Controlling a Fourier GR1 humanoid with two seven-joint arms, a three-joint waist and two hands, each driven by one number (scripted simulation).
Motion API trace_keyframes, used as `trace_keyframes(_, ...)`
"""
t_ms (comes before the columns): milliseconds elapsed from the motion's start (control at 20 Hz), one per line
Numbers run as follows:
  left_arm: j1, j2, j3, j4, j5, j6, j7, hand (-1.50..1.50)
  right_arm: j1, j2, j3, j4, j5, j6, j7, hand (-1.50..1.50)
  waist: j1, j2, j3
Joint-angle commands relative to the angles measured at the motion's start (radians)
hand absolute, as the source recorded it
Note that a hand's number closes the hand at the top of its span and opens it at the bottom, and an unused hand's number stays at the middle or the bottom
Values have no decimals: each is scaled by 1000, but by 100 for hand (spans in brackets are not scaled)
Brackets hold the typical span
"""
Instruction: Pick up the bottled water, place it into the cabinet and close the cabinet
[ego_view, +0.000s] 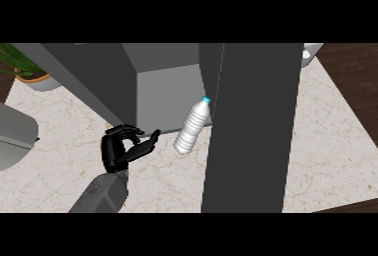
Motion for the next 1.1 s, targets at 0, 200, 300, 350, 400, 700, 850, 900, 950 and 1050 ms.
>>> trace_keyframes(0,-275,-31,7,68,2,15,122,-150,-15,-6,-15,10,-15,0,-4,-150,-44,26,-23)
trace_keyframes(200,-286,-16,-7,56,4,15,142,-150,-19,-12,-6,23,-18,8,5,-150,-52,29,-22)
trace_keyframes(300,-302,-19,-16,65,-3,40,154,-150,-6,-3,7,14,-16,24,-3,-150,-49,26,-21)
trace_keyframes(350,-301,-12,-12,52,0,46,149,-150,-11,-13,-4,29,-22,25,1,-150,-57,28,-21)
trace_keyframes(400,-292,-14,-24,50,-2,44,152,-150,-21,-5,-1,21,-14,14,-6,-150,-53,28,-22)
trace_keyframes(700,-283,-4,-68,28,-33,63,129,-150,-22,-14,0,31,-24,37,-7,-150,-67,28,-21)
trace_keyframes(850,-277,25,-128,19,-71,32,126,-150,-32,-12,0,42,-20,36,-14,-150,-68,29,-20)
trace_keyframes(900,-280,32,-144,16,-83,32,127,-150,-32,-23,4,27,-24,33,4,-150,-67,24,-22)
trace_keyframes(950,-279,41,-150,11,-83,17,131,-150,-34,-21,-3,32,-22,34,-3,-150,-68,24,-21)
trace_keyframes(1050,-291,25,-151,-5,-79,28,120,-150,-35,-26,-2,49,-15,45,-7,-150,-54,23,-21)
